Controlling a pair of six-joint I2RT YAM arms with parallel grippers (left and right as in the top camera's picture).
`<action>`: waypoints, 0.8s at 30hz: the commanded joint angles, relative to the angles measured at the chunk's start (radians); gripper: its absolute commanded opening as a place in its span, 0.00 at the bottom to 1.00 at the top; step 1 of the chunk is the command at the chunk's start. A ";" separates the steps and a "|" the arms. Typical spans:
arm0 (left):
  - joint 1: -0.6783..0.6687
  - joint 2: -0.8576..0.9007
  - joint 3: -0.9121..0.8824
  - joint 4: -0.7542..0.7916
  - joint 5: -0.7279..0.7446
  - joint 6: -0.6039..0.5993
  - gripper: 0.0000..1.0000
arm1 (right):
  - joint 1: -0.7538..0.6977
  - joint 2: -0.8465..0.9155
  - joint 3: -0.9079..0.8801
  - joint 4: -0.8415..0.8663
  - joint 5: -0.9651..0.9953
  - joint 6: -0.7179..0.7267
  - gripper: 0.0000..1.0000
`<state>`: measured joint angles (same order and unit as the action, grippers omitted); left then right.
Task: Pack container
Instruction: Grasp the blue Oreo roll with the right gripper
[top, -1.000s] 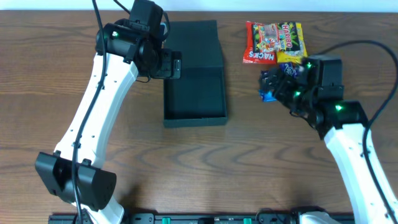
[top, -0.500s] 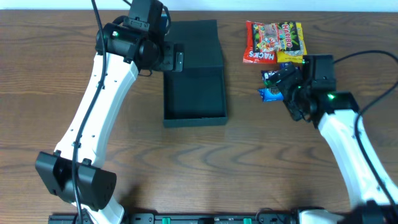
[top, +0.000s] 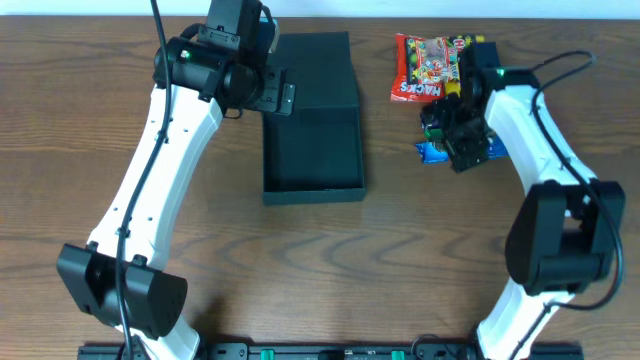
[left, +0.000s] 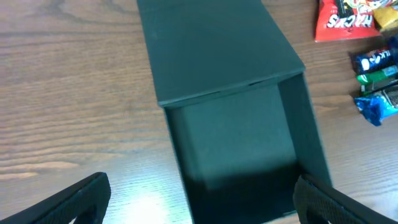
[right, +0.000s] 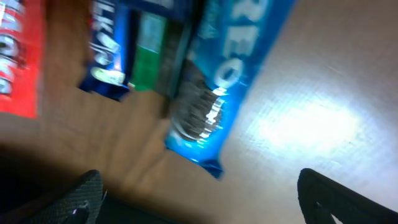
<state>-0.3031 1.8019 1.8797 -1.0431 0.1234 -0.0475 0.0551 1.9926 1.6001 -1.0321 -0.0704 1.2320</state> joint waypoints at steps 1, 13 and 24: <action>0.003 0.004 0.004 0.002 -0.027 0.027 0.95 | -0.012 0.036 0.027 0.005 0.013 0.058 0.99; 0.003 0.004 0.004 0.002 -0.027 0.047 0.95 | -0.028 0.122 0.027 0.053 0.013 0.092 0.97; 0.003 0.004 0.004 0.001 -0.027 0.052 0.95 | -0.037 0.154 0.027 0.052 0.045 0.091 0.80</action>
<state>-0.3031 1.8023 1.8797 -1.0424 0.1112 -0.0170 0.0353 2.1387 1.6146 -0.9787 -0.0631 1.3136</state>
